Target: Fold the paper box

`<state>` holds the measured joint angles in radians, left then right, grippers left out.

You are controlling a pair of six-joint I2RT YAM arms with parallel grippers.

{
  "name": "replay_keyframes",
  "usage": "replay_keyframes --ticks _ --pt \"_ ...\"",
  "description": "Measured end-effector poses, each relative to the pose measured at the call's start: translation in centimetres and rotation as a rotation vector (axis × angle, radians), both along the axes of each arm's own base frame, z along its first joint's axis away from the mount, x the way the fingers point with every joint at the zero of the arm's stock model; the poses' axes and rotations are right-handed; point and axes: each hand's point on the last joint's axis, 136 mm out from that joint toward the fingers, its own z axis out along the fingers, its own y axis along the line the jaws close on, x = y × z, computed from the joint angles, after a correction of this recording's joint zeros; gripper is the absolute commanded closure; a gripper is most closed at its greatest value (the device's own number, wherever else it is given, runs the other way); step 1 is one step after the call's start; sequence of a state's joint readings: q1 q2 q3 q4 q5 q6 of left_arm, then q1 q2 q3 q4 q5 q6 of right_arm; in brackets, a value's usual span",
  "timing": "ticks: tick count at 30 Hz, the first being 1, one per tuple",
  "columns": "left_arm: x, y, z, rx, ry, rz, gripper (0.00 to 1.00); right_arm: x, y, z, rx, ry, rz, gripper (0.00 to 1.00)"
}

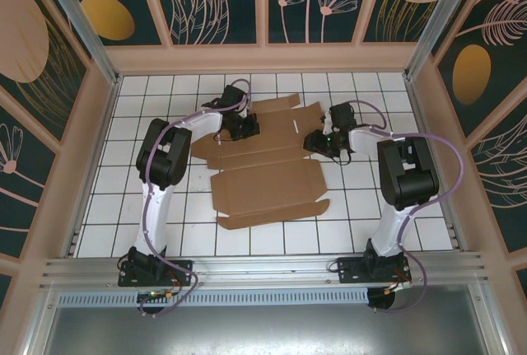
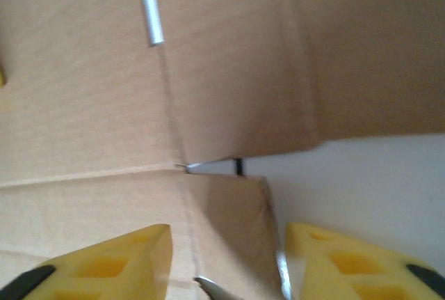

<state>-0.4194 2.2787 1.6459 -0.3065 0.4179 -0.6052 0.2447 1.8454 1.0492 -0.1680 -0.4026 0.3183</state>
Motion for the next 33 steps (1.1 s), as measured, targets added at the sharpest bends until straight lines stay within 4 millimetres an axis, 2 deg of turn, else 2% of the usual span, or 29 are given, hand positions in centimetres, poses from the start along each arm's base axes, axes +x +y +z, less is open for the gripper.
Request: replay_keyframes --ticks 6,9,14,24,27,33 --pt "0.0 0.0 0.0 0.000 0.000 0.000 1.00 -0.1 1.2 0.3 0.020 -0.020 0.039 0.74" --pt "0.0 0.0 0.0 0.000 0.000 0.000 1.00 -0.3 1.3 0.0 -0.034 -0.031 0.050 0.84" --pt "-0.1 -0.1 0.0 0.000 0.000 -0.003 1.00 -1.3 1.7 -0.8 -0.199 -0.035 0.064 0.90" --pt "-0.5 -0.8 0.0 0.002 0.004 -0.017 1.00 -3.4 2.4 -0.3 -0.616 -0.126 0.122 0.90" --pt "-0.6 -0.9 0.1 0.003 0.003 -0.019 1.00 -3.5 2.6 -0.1 -0.706 -0.142 0.136 0.90" --pt "-0.5 -0.9 0.1 0.006 0.001 -0.018 1.00 -3.4 3.0 -1.1 -0.854 -0.152 0.171 0.85"
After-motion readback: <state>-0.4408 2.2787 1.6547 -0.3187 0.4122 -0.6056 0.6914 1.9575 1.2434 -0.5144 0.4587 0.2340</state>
